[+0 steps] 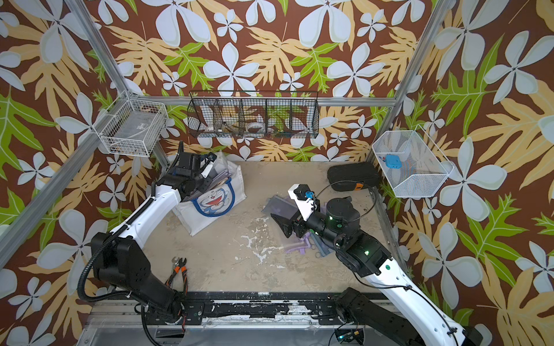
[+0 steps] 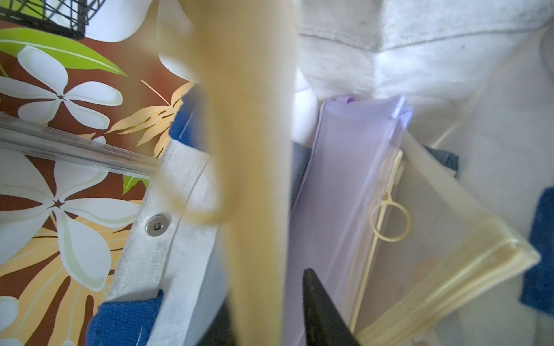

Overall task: Put the pencil pouch into the canvas bag
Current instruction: Place the pencil case in the canvas bag.

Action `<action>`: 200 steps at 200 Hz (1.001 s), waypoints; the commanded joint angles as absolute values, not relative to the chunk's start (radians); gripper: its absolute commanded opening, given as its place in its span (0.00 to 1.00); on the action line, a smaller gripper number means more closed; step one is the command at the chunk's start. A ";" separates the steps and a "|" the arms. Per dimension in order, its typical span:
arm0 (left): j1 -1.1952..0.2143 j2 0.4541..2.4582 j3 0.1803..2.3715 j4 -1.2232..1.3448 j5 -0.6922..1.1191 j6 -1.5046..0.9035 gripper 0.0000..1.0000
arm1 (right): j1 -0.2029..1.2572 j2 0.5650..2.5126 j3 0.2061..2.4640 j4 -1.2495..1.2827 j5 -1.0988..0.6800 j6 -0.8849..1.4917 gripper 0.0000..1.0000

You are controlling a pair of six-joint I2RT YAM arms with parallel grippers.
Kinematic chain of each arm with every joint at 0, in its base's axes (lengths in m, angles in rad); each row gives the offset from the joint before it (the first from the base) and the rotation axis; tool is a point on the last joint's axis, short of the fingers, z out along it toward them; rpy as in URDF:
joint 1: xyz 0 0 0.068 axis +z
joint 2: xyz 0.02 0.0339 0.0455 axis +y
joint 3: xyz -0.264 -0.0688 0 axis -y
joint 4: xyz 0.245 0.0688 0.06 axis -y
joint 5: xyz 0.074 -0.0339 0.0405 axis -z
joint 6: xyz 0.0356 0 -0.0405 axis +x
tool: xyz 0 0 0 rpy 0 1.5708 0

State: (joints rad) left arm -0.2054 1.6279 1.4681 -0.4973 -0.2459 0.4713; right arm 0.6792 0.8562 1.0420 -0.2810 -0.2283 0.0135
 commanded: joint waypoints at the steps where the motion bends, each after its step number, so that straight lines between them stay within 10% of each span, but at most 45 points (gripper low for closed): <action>1: -0.204 1.641 1.510 -0.579 -0.229 0.392 0.51 | 0.676 0.854 1.045 -0.253 -0.221 0.000 0.96; 100: -0.211 1.675 1.551 -0.528 -0.006 0.275 0.51 | 0.674 0.868 1.042 -0.254 -0.210 0.016 0.95; 200: -0.221 1.792 1.584 -0.476 -0.051 0.310 0.00 | 0.675 0.899 1.057 -0.263 -0.189 0.038 0.93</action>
